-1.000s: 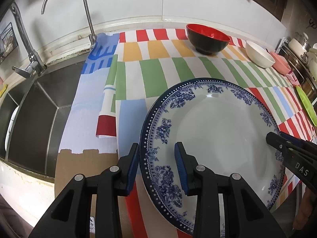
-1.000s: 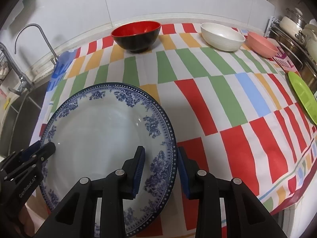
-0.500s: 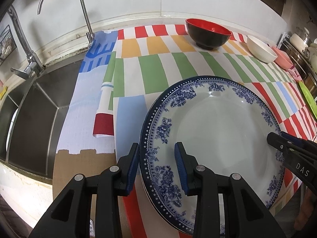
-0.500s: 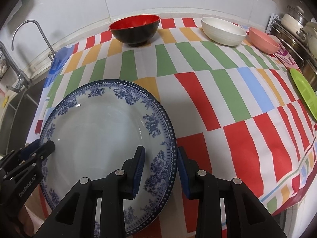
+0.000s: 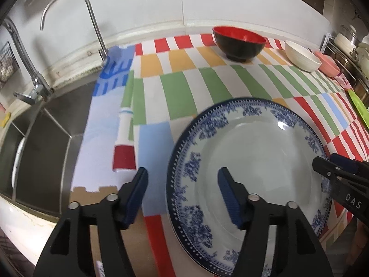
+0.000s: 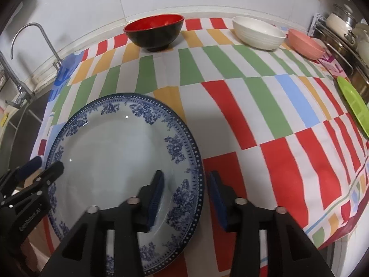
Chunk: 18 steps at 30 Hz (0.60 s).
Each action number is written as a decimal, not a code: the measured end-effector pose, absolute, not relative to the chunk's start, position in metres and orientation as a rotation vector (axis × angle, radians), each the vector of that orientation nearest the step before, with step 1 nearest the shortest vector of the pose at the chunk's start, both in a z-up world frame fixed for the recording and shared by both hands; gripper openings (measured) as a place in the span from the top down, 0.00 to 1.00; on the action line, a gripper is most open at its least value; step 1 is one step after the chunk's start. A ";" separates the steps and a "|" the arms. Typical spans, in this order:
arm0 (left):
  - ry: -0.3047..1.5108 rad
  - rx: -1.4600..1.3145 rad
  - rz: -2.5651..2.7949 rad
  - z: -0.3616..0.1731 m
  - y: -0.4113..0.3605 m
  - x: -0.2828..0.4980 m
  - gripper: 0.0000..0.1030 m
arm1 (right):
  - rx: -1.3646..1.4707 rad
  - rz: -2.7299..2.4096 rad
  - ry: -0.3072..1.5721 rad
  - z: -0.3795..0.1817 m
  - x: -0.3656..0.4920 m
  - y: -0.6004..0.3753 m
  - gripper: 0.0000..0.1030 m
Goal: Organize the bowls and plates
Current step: 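Open both grippers and release the large plate's rim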
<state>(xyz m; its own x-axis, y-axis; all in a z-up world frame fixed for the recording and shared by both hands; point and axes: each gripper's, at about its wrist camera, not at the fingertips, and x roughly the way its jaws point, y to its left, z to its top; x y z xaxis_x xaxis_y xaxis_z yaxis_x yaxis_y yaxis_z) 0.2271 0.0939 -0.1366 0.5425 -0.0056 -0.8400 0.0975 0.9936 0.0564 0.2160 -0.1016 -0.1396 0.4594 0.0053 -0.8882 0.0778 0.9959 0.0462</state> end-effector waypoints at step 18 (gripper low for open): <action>0.805 0.179 -0.290 -0.070 0.063 0.245 0.15 | 0.156 -0.190 0.853 -0.068 0.190 -0.118 0.27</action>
